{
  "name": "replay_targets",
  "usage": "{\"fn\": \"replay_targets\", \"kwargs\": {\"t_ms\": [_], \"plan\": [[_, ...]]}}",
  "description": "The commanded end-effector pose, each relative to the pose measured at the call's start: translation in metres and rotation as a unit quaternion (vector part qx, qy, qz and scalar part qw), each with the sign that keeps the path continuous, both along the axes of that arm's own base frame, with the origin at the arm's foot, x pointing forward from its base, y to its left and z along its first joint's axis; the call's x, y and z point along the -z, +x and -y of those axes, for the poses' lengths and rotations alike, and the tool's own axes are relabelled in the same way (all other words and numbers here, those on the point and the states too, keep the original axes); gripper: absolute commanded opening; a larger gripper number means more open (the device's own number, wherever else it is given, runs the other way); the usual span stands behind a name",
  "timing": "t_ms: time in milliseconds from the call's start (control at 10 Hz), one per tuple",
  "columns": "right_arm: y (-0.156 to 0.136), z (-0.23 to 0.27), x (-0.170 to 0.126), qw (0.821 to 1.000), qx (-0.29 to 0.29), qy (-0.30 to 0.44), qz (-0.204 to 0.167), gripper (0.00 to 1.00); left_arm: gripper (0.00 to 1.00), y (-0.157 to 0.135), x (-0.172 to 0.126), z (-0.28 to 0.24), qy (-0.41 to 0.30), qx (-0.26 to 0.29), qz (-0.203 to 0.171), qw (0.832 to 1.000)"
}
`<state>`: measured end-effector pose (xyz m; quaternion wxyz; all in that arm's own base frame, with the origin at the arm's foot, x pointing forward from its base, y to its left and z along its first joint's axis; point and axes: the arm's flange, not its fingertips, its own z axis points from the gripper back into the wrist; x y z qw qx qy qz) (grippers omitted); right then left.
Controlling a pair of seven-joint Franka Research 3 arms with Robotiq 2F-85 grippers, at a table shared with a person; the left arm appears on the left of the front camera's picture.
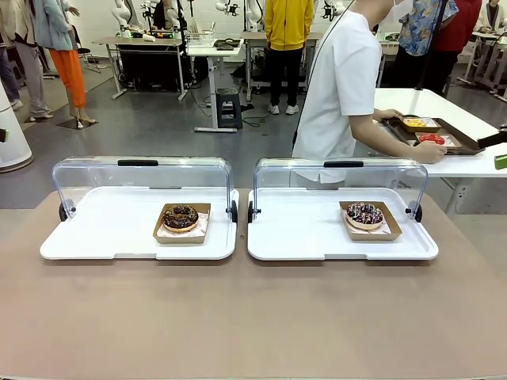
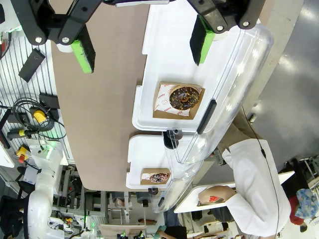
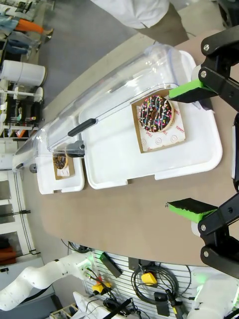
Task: Provide the desired donut to the person.
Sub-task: Place the picked Paper togo box onto the Handle tray extended by the person.
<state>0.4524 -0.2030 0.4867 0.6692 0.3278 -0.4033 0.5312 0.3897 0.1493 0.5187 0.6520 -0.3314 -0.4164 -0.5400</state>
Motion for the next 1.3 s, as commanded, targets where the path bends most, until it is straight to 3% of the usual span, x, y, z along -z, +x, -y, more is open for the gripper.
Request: {"fn": "replay_targets", "kwargs": {"t_ms": [0,1200], "plan": [[0.0013,0.0007,0.0004,1.0,0.006,-0.002,-0.004,1.0,1.0,0.0005,-0.0017,-0.0001,-0.009,-0.001,0.008,1.0],[0.0013,0.0007,0.0004,1.0,0.006,-0.002,-0.004,1.0,1.0,0.0005,-0.0017,-0.0001,-0.009,-0.001,0.008,1.0]]}}
